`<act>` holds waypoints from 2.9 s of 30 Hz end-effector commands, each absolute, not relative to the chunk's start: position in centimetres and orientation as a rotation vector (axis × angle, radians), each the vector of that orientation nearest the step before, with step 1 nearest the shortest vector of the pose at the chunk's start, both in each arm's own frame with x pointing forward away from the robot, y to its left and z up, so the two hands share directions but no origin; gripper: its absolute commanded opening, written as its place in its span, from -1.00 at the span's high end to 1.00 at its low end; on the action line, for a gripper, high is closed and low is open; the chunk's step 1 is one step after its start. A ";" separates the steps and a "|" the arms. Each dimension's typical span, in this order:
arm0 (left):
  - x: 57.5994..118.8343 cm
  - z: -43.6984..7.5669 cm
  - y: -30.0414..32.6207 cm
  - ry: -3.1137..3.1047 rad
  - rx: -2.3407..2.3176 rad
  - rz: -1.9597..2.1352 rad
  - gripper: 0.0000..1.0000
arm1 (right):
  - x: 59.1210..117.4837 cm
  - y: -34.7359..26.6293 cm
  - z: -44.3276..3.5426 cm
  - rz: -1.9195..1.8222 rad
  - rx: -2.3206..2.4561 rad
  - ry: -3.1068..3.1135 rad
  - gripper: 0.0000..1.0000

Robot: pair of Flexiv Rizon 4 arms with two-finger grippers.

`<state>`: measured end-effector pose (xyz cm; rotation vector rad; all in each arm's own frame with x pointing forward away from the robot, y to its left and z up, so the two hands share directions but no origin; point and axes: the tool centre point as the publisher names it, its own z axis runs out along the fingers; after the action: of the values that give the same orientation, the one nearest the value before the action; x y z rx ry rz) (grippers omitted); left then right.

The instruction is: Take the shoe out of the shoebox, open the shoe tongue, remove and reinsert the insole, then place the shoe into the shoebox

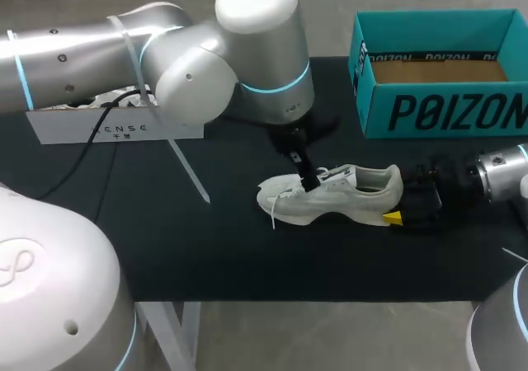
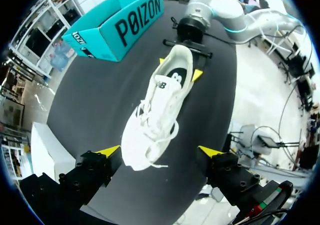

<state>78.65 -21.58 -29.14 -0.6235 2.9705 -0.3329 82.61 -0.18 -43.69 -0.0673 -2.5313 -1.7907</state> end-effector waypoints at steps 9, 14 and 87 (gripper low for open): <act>79.0 -29.4 -22.5 2.975 -0.624 -0.308 -1.00 | 82.7 0.2 -44.3 -1.790 -0.069 -2.532 1.00; 79.0 -29.4 -22.5 2.975 -0.624 -0.308 -1.00 | 82.7 0.2 -44.3 -1.790 -0.069 -2.532 1.00; 81.2 -34.7 -31.8 2.136 -1.974 0.142 -1.00 | 82.7 0.2 -44.3 -1.790 -0.069 -2.532 1.00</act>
<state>81.21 -31.07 -34.36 -1.9886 2.1553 0.1082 82.62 -0.17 -43.69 -0.0670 -2.5312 -1.7906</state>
